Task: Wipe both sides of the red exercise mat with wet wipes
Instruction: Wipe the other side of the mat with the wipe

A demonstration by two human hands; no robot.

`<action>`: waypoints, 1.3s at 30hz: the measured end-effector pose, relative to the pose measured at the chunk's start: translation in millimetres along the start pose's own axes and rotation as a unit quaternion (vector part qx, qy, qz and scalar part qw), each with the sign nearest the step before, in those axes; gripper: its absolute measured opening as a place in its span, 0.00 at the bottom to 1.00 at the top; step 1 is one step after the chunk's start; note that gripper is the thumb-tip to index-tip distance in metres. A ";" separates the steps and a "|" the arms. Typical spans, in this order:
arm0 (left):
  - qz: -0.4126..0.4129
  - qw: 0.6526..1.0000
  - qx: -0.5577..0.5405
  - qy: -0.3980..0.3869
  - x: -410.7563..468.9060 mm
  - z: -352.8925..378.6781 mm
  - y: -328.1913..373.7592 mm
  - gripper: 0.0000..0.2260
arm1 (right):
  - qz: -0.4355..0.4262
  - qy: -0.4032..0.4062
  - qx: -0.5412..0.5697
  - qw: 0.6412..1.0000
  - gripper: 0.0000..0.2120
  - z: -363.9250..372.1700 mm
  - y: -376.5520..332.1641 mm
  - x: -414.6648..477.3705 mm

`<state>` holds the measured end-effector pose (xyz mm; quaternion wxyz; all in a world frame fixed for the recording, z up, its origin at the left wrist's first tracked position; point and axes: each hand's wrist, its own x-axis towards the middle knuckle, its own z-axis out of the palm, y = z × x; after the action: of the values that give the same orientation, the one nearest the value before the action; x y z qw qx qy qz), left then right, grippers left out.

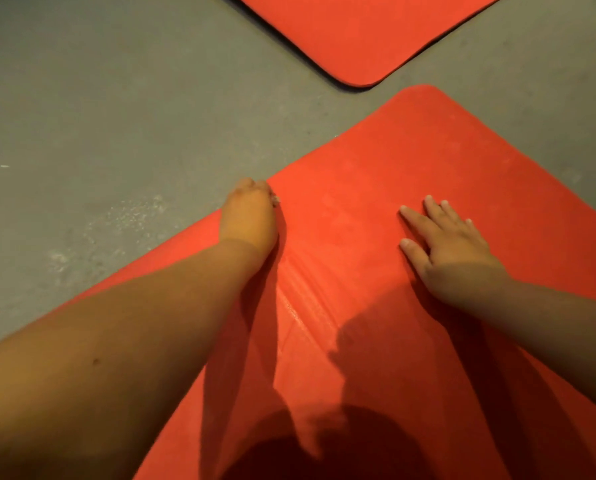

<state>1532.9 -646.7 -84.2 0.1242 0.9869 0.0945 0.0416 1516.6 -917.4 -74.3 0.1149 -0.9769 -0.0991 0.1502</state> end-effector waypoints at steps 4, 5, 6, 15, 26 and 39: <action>0.271 0.959 -0.061 -0.058 -86.0 -2.7 33.7 0.05 | -0.020 0.003 -0.011 1.000 0.26 -0.6 9.0 -8.3; 0.330 0.939 -0.054 -0.083 -94.4 -2.9 32.1 0.05 | -0.025 0.003 -0.014 1.000 0.26 -1.2 12.6 -9.0; 0.358 0.929 -0.038 -0.085 -88.0 -0.5 26.6 0.05 | -0.030 0.006 -0.019 0.999 0.26 -1.6 16.0 -9.1; 0.062 0.997 -0.035 0.008 0.7 8.6 17.4 0.07 | -0.037 0.040 -0.024 0.998 0.27 12.3 20.3 -8.7; 0.009 0.995 -0.083 0.055 45.7 19.1 21.9 0.07 | -0.041 0.054 -0.039 0.997 0.28 14.7 24.1 -6.1; 0.124 0.989 -0.080 0.026 44.3 22.2 49.0 0.08 | -0.050 0.045 -0.012 0.998 0.29 15.7 30.5 -5.2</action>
<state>1587.2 -689.8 -90.7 0.1943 0.9764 -0.0287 0.0894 1511.5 -944.6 -95.2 0.1152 -0.9778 -0.1443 0.0990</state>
